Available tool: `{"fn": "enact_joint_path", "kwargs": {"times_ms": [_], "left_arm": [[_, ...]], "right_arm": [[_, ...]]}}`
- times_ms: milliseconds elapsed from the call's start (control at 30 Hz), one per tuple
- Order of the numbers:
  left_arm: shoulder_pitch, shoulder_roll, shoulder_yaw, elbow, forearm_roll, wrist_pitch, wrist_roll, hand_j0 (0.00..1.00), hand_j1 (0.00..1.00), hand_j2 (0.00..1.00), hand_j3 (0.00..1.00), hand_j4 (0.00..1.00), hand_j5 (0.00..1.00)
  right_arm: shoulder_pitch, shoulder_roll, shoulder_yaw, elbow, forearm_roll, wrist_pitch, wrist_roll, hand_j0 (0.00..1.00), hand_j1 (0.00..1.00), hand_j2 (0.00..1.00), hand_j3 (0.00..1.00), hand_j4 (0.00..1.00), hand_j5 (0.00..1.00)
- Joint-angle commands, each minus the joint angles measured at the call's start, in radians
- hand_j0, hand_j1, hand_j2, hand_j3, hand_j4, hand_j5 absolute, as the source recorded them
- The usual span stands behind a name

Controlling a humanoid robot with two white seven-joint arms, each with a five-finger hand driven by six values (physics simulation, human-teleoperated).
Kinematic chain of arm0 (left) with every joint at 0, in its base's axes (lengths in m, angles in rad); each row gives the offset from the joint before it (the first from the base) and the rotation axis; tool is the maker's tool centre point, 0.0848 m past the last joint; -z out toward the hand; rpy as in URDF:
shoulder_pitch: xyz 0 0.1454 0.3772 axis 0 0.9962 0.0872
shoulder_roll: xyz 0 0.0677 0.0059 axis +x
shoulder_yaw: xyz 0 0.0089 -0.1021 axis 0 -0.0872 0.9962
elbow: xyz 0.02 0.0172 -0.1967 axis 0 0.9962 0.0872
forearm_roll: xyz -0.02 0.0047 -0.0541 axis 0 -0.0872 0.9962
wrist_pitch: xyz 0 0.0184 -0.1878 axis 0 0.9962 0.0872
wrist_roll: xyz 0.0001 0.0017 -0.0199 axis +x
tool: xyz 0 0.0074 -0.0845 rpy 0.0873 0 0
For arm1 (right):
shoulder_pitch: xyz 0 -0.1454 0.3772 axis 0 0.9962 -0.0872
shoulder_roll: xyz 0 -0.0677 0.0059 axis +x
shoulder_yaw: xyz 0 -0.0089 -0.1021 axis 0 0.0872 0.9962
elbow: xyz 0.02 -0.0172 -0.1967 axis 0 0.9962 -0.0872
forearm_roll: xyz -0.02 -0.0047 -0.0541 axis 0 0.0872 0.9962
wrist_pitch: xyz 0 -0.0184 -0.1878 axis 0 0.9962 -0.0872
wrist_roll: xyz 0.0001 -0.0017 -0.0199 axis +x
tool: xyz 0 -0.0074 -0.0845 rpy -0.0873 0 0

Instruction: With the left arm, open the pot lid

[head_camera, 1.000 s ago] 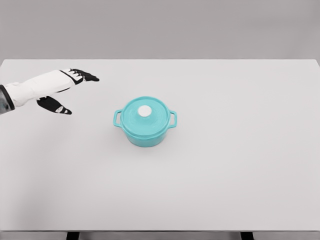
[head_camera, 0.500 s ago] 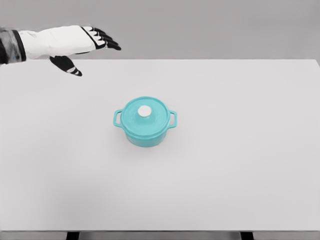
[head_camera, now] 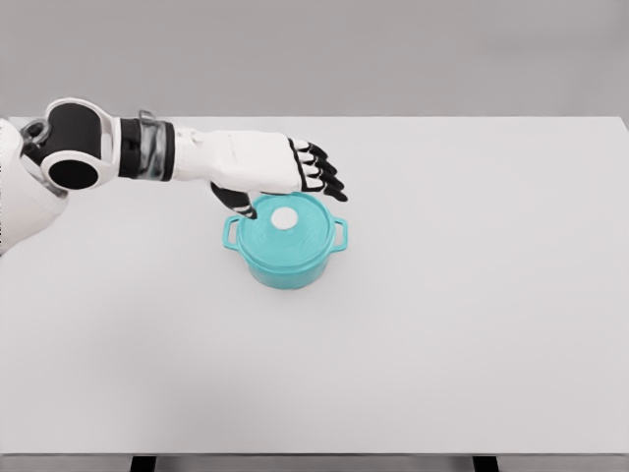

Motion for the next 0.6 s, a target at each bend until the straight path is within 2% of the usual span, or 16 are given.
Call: {"fn": "enact_joint_path", "kwargs": {"times_ms": [0,100,267,300,400,567], "left_arm": [[0.000,-0.001,0.000,-0.032,0.005,0.003,0.000,1.00,1.00,1.00,1.00,1.00,1.00],[0.003,0.001,-0.003,-0.023,-0.005,0.003,0.000,1.00,1.00,1.00,1.00,1.00,1.00],[0.028,0.001,-0.006,-0.008,-0.089,0.003,0.000,1.00,1.00,1.00,1.00,1.00,1.00],[0.028,-0.001,-0.025,0.002,-0.101,0.003,0.000,1.00,1.00,1.00,1.00,1.00,1.00],[0.029,-0.005,-0.051,0.005,-0.115,0.003,0.000,0.97,0.97,0.97,0.97,0.97,0.97],[0.028,-0.007,-0.051,0.035,-0.147,0.003,0.000,0.90,0.90,0.90,0.90,0.90,0.90]], "right_arm": [[0.000,0.000,0.000,0.000,0.000,0.000,0.001,1.00,1.00,1.00,1.00,1.00,1.00],[0.000,0.000,0.000,0.000,0.000,0.000,-0.001,1.00,1.00,1.00,1.00,1.00,1.00],[0.000,0.000,0.000,0.000,0.000,0.000,0.001,1.00,1.00,1.00,1.00,1.00,1.00],[0.000,0.000,0.000,0.000,0.000,0.000,-0.001,1.00,1.00,1.00,1.00,1.00,1.00],[0.000,0.000,0.000,0.000,0.000,0.000,0.001,1.00,1.00,1.00,1.00,1.00,1.00],[0.000,0.000,0.000,0.000,0.000,0.000,0.001,1.00,1.00,1.00,1.00,1.00,1.00]]}}
